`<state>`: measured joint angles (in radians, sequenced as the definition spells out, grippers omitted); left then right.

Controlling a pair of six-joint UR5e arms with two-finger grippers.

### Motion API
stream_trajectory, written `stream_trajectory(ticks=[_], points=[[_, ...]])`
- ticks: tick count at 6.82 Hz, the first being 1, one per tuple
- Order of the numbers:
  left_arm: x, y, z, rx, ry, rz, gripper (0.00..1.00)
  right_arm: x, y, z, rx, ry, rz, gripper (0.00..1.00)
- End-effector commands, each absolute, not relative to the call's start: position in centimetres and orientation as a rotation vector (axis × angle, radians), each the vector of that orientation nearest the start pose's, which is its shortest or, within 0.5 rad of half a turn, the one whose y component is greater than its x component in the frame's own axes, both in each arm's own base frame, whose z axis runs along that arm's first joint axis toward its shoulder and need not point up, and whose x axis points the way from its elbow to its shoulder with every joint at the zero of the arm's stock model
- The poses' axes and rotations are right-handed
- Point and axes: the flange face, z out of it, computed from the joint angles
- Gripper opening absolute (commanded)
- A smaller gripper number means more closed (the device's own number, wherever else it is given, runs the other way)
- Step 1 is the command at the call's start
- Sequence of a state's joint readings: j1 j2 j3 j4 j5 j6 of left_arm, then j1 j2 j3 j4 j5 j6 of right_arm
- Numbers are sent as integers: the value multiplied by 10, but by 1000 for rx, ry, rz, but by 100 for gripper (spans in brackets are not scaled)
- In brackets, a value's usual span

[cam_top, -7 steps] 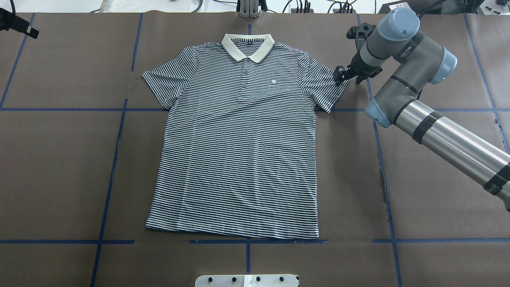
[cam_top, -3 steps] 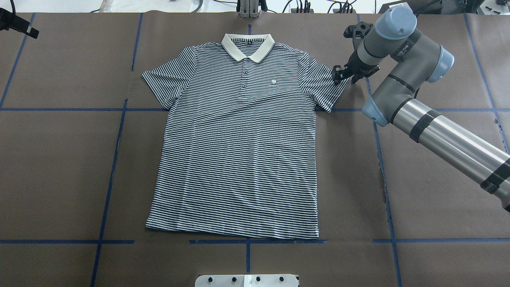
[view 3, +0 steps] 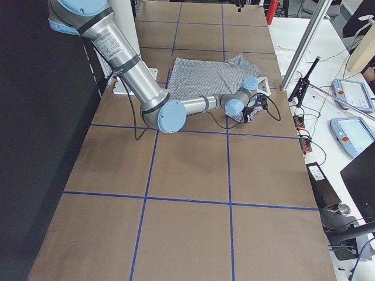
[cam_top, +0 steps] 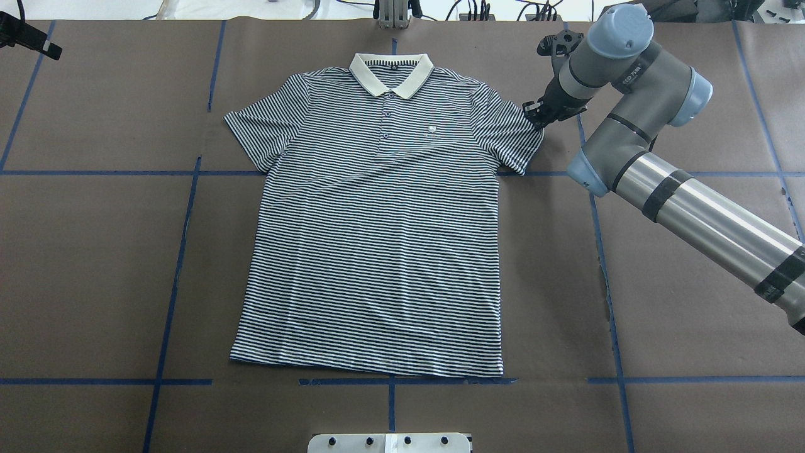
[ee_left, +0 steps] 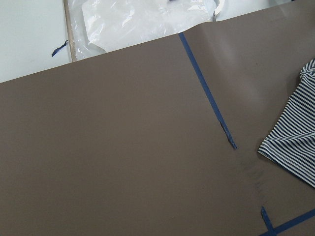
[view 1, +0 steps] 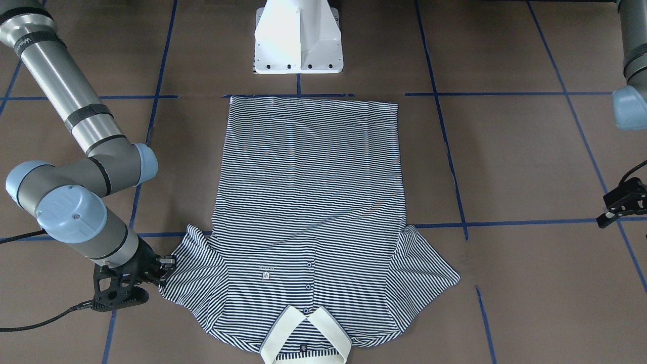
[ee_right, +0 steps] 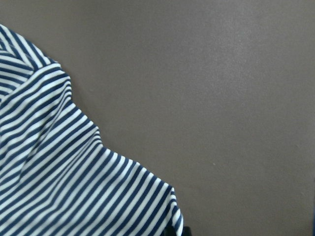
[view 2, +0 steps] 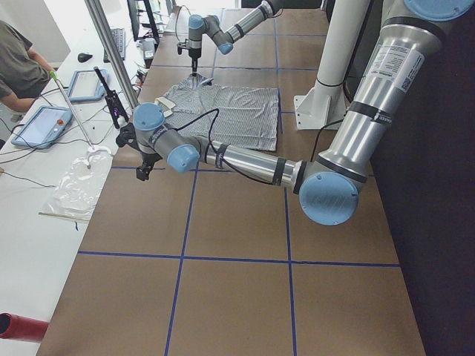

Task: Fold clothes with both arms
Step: 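Move the right gripper toward the sleeve nearest it, then grasp the sleeve with the right gripper and fold it inward while the left arm approaches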

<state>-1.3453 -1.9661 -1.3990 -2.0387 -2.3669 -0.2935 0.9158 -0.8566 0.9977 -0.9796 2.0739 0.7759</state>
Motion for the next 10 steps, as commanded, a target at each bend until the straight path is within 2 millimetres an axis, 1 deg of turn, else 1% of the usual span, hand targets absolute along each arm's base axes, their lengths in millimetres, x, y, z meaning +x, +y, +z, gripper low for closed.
stream_trajectory(ticks=[1,2,3,4,5,6,7,8,9,10], points=[[89,-664,458,435,905,212,100,-419,-690,391,264,-867,-75,0],[89,-665,458,434,904,211,100,-418,-685,355,308,-906,-95,0],[89,-664,458,436,904,213,100,-412,-675,315,324,-922,-104,0],[89,-665,457,436,904,213,100,-430,-658,286,320,-927,-132,0],[89,-665,457,436,904,213,100,-459,-643,268,335,-923,-125,0],[89,-665,458,438,903,220,100,-500,-625,253,363,-889,-44,0],[90,-665,458,438,903,221,100,-529,-632,241,392,-842,-8,0],[90,-665,457,437,904,218,100,-547,-652,241,403,-784,17,0],[90,-666,455,438,906,215,100,-554,-661,250,408,-747,31,2],[90,-668,451,440,907,212,100,-553,-662,251,411,-745,34,93]])
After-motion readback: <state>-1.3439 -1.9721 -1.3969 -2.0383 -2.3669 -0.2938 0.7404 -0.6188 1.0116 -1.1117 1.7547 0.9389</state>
